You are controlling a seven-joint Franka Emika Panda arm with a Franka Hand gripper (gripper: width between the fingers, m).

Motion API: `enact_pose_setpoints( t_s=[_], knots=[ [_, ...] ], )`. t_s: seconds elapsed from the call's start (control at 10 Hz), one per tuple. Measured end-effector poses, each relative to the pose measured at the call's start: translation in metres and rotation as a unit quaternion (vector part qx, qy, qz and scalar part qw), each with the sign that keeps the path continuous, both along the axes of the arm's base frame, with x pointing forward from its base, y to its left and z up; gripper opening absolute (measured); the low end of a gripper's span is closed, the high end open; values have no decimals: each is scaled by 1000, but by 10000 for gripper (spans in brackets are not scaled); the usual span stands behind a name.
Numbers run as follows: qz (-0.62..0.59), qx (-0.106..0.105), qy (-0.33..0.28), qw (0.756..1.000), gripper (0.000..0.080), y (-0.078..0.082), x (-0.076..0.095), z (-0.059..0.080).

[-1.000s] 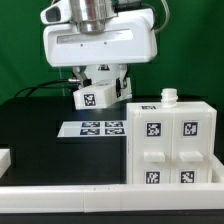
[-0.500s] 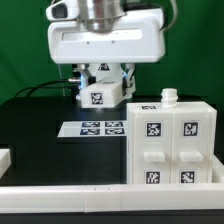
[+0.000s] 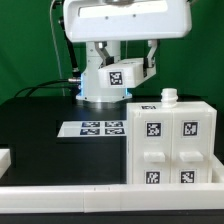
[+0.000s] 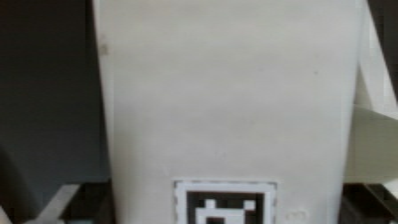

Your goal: Assemble cabinet

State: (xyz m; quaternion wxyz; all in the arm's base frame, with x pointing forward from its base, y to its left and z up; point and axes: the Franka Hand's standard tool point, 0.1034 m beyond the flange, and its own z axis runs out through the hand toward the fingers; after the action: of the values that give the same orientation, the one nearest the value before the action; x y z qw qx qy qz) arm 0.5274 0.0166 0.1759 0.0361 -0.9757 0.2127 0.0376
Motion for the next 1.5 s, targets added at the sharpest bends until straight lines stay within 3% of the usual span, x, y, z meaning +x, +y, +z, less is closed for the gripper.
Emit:
enact_pose_setpoints(
  t_s=[0.2, 0.3, 0.8, 1.2, 1.5],
  knots=[
    [8, -2, 1, 1000, 556, 0, 0, -2],
    [47, -15, 2, 999, 556, -3, 1, -5],
    [88, -19, 3, 996, 556, 5, 55, 17],
    [89, -20, 4, 996, 556, 5, 52, 12],
    [112, -29, -4, 993, 556, 24, 81, 16]
  ],
)
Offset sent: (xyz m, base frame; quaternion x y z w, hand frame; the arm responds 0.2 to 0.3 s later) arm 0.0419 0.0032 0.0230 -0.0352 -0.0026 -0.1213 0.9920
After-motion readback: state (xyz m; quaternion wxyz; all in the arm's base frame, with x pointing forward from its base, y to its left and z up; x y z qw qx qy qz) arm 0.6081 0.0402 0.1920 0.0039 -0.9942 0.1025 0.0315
